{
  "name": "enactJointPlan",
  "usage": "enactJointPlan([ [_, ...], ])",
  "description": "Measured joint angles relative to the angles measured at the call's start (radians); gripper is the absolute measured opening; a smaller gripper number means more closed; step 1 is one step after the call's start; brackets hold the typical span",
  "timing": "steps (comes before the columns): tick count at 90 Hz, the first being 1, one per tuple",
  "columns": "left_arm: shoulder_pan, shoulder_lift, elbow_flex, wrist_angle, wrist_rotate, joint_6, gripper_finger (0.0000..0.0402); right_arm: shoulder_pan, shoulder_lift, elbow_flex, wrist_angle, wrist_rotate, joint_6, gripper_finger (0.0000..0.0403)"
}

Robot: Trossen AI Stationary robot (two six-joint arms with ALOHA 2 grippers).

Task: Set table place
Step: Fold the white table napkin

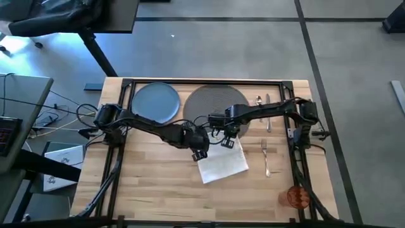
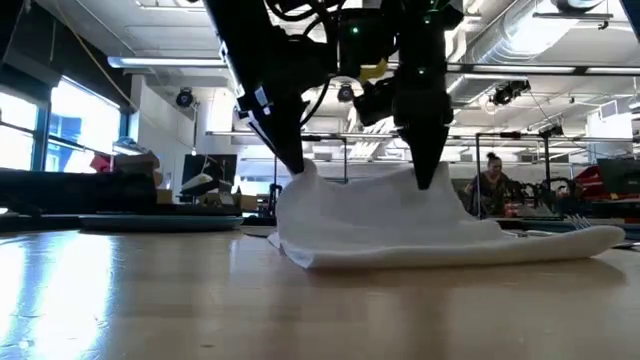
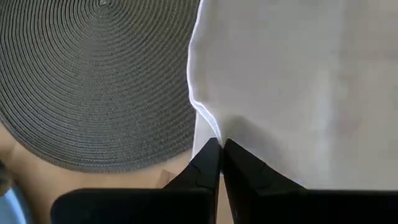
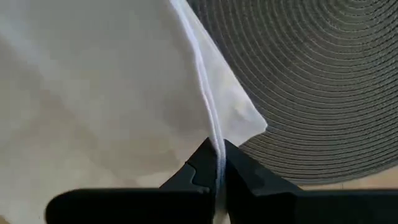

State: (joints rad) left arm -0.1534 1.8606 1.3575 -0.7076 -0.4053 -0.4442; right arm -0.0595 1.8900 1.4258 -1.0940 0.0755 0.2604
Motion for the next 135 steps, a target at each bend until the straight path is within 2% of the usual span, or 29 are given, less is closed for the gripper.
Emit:
enactJointPlan([
  [11, 0.005, 0.000, 0.000, -0.004, 0.000, -0.002, 0.0023, 0.000, 0.000, 0.000, 0.020, 0.029, 0.002, 0.0043],
  [26, 0.005, 0.000, 0.000, -0.047, -0.001, -0.061, 0.0053, 0.000, 0.000, 0.000, 0.021, 0.067, 0.006, 0.0115],
  [36, 0.005, -0.002, 0.008, -0.146, 0.006, -0.141, 0.0076, 0.000, -0.024, -0.001, 0.003, 0.057, -0.085, 0.0162],
  [45, 0.000, -0.024, 0.021, -0.234, 0.016, -0.223, 0.0094, -0.001, -0.094, -0.002, 0.002, -0.044, -0.210, 0.0197],
  [56, -0.023, -0.070, 0.024, -0.195, 0.095, -0.235, 0.0107, 0.001, -0.235, -0.099, 0.111, -0.285, -0.426, 0.0223],
  [62, -0.038, -0.076, 0.025, -0.121, 0.154, -0.228, 0.0110, 0.001, -0.327, -0.221, 0.181, -0.370, -0.505, 0.0227],
  [70, -0.059, -0.074, 0.002, 0.045, 0.214, -0.192, 0.0110, 0.005, -0.439, -0.391, 0.279, -0.356, -0.560, 0.0224],
  [79, -0.081, -0.059, -0.055, 0.266, 0.189, -0.165, 0.0111, 0.009, -0.517, -0.546, 0.383, -0.338, -0.595, 0.0218],
  [87, -0.084, -0.024, -0.092, 0.324, 0.185, -0.179, 0.0114, 0.018, -0.539, -0.630, 0.434, -0.318, -0.556, 0.0213],
  [108, -0.082, 0.068, -0.119, 0.344, 0.198, -0.190, 0.0140, 0.048, -0.541, -0.687, 0.449, -0.312, -0.309, 0.0203],
  [124, -0.082, 0.140, -0.117, 0.330, 0.222, -0.179, 0.0148, 0.081, -0.541, -0.687, 0.473, -0.315, -0.232, 0.0195],
  [135, -0.082, 0.153, -0.113, 0.318, 0.244, -0.179, 0.0139, 0.102, -0.541, -0.687, 0.475, -0.319, -0.187, 0.0192],
])
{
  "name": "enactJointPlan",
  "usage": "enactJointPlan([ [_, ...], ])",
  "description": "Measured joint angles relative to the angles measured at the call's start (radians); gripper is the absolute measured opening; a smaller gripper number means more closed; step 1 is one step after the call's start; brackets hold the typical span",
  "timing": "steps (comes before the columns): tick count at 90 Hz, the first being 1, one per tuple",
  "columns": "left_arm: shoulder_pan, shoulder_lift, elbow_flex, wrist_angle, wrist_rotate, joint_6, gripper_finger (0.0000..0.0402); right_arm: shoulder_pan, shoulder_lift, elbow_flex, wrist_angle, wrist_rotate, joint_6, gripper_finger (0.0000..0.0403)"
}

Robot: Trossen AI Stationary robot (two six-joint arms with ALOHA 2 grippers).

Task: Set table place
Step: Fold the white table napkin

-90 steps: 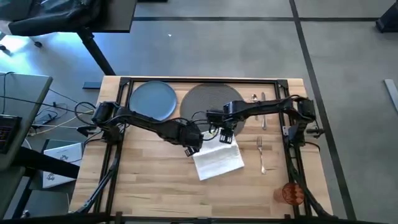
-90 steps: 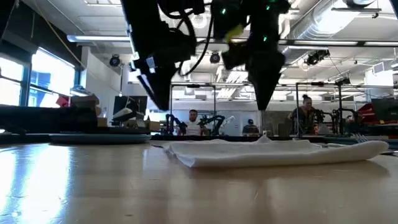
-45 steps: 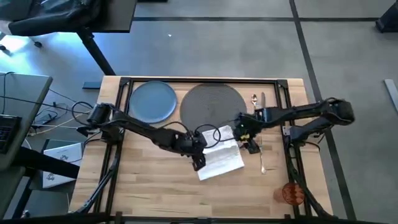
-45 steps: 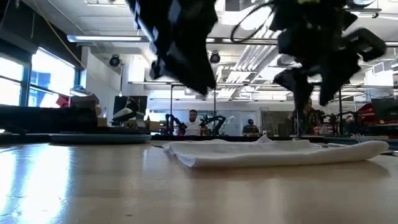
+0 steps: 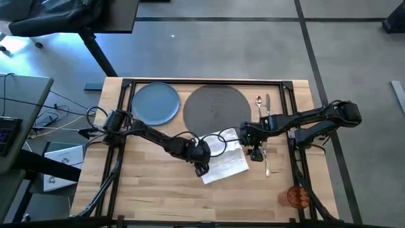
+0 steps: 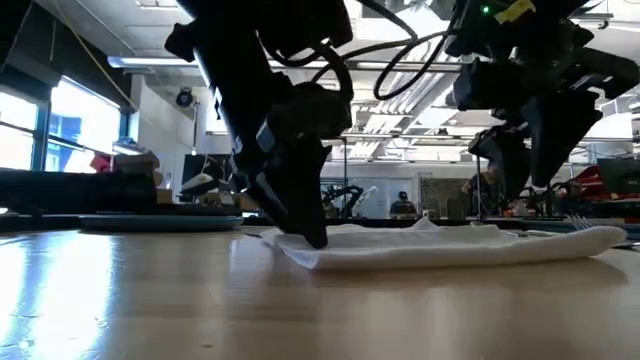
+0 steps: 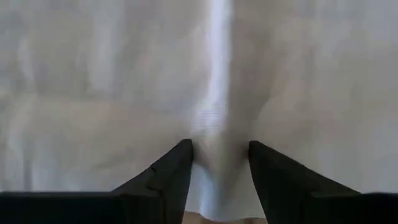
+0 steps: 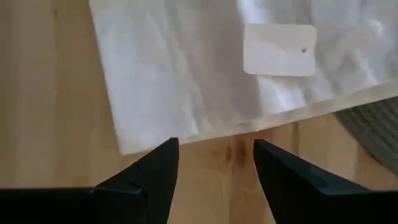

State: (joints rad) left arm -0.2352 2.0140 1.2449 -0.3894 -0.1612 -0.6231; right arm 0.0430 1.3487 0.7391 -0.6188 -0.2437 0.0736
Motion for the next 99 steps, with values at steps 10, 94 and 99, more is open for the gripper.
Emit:
enactJointPlan([
  [10, 0.000, -0.005, 0.015, -0.039, 0.010, 0.007, 0.0111, 0.017, 0.000, 0.000, 0.001, -0.001, 0.025, 0.0192],
  [94, -0.045, -0.005, 0.476, -0.670, -0.023, 0.167, 0.0000, 0.029, 0.231, 0.011, 0.372, 0.072, -0.230, 0.0186],
  [99, -0.050, -0.005, 0.494, -0.701, -0.027, 0.163, 0.0000, 0.029, 0.233, 0.011, 0.373, 0.072, -0.200, 0.0167],
])
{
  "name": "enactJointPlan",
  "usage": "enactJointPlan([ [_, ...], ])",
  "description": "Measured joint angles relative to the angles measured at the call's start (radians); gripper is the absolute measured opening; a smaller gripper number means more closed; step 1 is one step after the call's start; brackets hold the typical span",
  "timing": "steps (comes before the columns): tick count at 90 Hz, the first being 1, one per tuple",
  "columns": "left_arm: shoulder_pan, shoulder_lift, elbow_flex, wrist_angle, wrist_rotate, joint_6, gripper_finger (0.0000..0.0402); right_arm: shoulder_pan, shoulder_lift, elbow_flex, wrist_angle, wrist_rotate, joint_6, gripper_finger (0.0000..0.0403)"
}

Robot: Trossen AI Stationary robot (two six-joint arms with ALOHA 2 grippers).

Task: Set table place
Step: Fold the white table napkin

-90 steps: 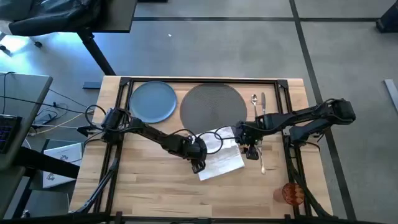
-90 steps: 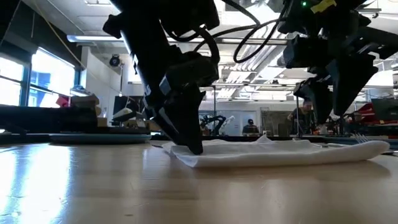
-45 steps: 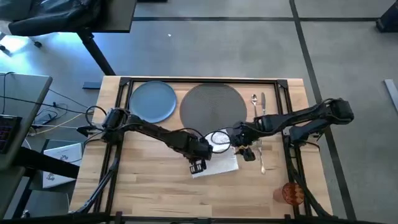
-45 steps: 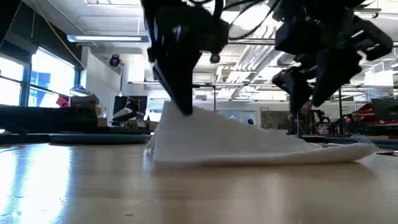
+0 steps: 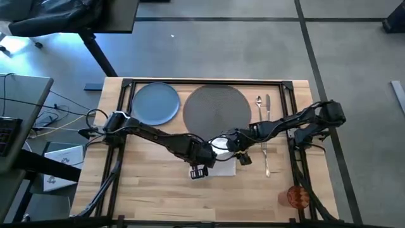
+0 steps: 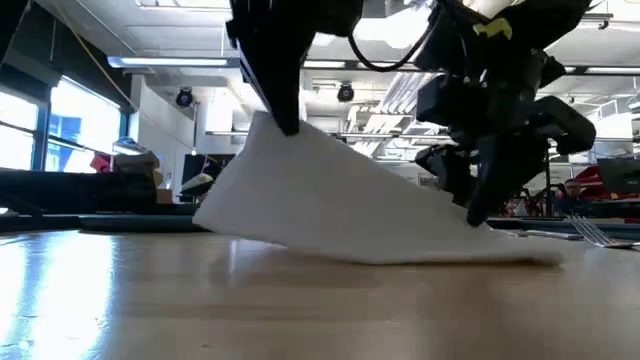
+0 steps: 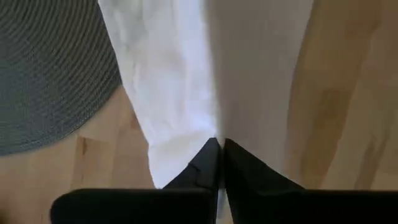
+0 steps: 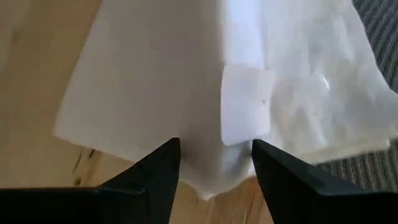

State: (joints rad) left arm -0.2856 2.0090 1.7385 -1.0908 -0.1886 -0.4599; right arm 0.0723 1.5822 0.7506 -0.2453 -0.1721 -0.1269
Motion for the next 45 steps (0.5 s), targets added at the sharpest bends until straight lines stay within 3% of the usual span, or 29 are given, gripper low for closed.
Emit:
enactJointPlan([
  [19, -0.018, -0.001, 0.107, -0.203, -0.012, -0.030, 0.0000, 0.000, -0.005, 0.086, -0.026, -0.017, -0.013, 0.0017],
  [34, -0.045, -0.007, 0.204, -0.471, -0.036, -0.076, 0.0000, -0.001, 0.018, 0.233, 0.039, 0.041, -0.214, 0.0008],
  [45, -0.078, -0.065, 0.165, -0.476, -0.100, -0.092, 0.0000, -0.020, 0.117, 0.359, 0.130, 0.145, -0.373, 0.0003],
])
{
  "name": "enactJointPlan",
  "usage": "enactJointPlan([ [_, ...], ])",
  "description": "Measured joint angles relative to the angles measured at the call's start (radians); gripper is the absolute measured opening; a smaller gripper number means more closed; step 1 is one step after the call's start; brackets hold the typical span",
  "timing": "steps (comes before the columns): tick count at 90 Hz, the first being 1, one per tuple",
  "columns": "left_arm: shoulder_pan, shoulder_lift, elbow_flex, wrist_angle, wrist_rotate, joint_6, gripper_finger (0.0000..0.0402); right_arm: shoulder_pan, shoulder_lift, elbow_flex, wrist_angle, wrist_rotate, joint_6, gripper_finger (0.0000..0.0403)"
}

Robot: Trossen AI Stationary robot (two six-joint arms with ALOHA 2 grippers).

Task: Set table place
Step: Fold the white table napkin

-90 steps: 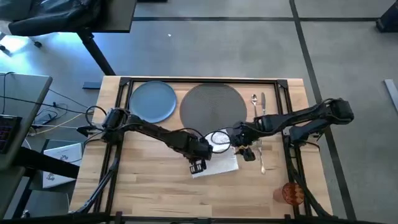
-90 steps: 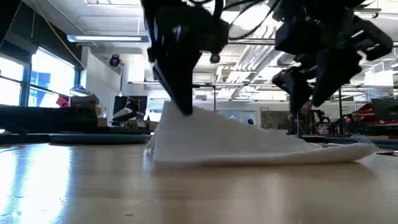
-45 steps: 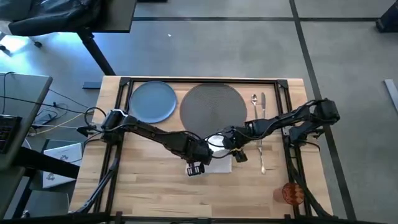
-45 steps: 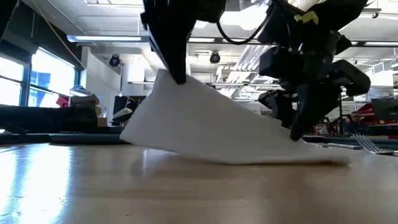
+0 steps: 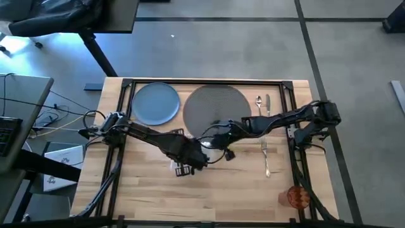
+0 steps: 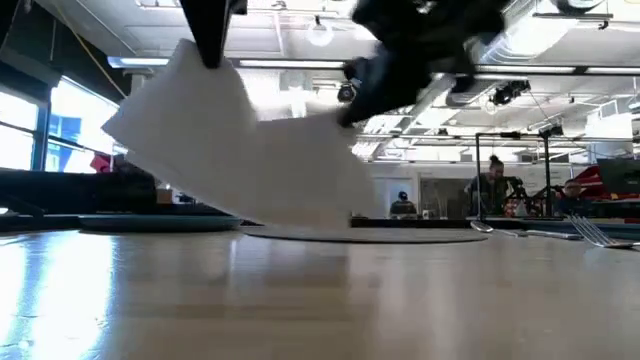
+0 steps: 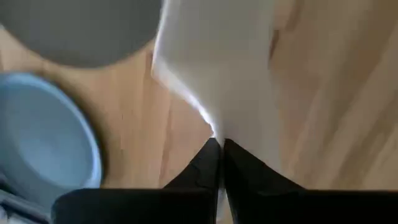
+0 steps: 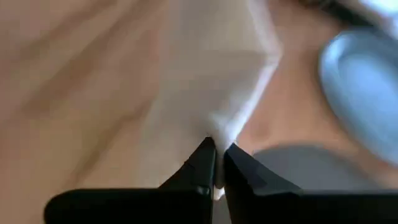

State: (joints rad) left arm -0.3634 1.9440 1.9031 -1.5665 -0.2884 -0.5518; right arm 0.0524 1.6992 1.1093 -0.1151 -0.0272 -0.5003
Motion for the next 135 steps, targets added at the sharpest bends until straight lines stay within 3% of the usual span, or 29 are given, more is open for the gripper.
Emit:
enactJointPlan([
  [13, -0.059, -0.059, -0.071, -0.008, -0.108, -0.125, 0.0000, -0.015, 0.118, 0.143, 0.013, 0.295, -0.025, 0.0001],
  [19, -0.103, -0.063, -0.097, -0.002, -0.175, -0.192, 0.0000, -0.013, 0.139, 0.155, 0.021, 0.348, -0.023, 0.0001],
  [34, -0.234, -0.034, -0.200, 0.091, -0.213, -0.203, 0.0000, 0.017, 0.144, 0.051, 0.045, 0.325, 0.003, 0.0000],
  [48, -0.300, 0.021, -0.285, 0.366, -0.216, -0.159, 0.0000, 0.075, 0.139, -0.089, 0.058, 0.168, 0.003, 0.0000],
  [57, -0.314, 0.060, -0.298, 0.539, -0.193, -0.076, 0.0000, 0.134, 0.138, -0.168, 0.079, 0.101, 0.002, 0.0000],
  [76, -0.292, 0.088, -0.298, 0.755, -0.100, 0.016, 0.0000, 0.237, 0.122, -0.226, 0.044, 0.115, 0.003, 0.0001],
  [91, -0.261, 0.088, -0.280, 0.782, 0.034, 0.032, 0.0013, 0.277, 0.121, -0.223, 0.025, 0.202, 0.003, 0.0006],
  [111, -0.251, 0.088, -0.199, 0.736, 0.168, 0.006, 0.0025, 0.276, 0.116, -0.222, -0.024, 0.209, 0.031, 0.0028],
  [124, -0.264, 0.085, -0.146, 0.677, 0.187, -0.046, 0.0028, 0.276, 0.112, -0.221, -0.050, 0.206, 0.080, 0.0090],
  [135, -0.253, 0.085, -0.134, 0.605, 0.177, -0.199, 0.0026, 0.280, 0.051, -0.217, -0.151, 0.247, 0.075, 0.0164],
])
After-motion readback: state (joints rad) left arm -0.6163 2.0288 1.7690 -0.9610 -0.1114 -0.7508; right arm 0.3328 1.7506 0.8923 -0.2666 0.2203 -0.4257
